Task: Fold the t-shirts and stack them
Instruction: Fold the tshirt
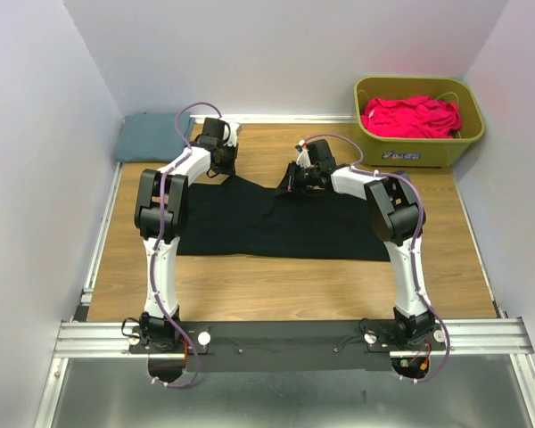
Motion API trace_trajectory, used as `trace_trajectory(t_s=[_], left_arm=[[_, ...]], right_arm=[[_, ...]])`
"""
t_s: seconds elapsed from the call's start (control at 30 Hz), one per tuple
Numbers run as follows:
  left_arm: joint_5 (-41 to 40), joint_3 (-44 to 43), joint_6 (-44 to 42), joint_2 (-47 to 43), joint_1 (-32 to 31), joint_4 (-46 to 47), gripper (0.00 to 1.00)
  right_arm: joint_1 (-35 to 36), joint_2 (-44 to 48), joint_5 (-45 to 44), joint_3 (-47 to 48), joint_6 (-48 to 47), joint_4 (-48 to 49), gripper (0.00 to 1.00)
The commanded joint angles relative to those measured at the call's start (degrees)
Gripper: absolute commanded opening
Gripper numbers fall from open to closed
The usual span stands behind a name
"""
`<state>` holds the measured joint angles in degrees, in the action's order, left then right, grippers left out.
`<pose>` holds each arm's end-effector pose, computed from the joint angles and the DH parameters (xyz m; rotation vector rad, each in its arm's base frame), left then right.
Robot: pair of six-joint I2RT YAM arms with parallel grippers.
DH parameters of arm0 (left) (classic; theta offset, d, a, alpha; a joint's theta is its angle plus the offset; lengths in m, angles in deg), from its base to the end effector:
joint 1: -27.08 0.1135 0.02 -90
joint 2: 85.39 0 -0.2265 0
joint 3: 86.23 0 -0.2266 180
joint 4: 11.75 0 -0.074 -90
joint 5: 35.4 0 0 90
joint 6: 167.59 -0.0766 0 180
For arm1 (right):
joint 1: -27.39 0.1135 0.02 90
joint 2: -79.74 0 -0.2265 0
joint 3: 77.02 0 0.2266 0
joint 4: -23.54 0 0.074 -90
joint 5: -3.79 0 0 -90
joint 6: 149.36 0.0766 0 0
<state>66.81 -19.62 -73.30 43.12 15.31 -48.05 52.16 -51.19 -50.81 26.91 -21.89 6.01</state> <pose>0.4594 -0.1123 0.1153 0.2541 2.4661 -0.3835 0.4059 0.2362 0.0861 -0.0557 2.5177 1.2225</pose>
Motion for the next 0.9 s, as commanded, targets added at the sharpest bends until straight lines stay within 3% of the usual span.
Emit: trace_trajectory(t_s=[0.0, 0.33, 0.87], left_arm=[[-0.17, 1.36, -0.43, 0.34, -0.71, -4.19, 0.0], [-1.92, 3.55, 0.36, -5.19, -0.45, 1.08, 0.0], [-1.39, 15.75, 2.3, -17.58, 0.34, 9.86, 0.0]], right_arm=[[0.54, -0.9, -0.42, 1.51, -1.17, 0.42, 0.14], [0.45, 2.61, -2.88, 0.81, -4.16, -0.11, 0.1], [2.91, 7.53, -6.56, -1.03, -12.59, -2.13, 0.07]])
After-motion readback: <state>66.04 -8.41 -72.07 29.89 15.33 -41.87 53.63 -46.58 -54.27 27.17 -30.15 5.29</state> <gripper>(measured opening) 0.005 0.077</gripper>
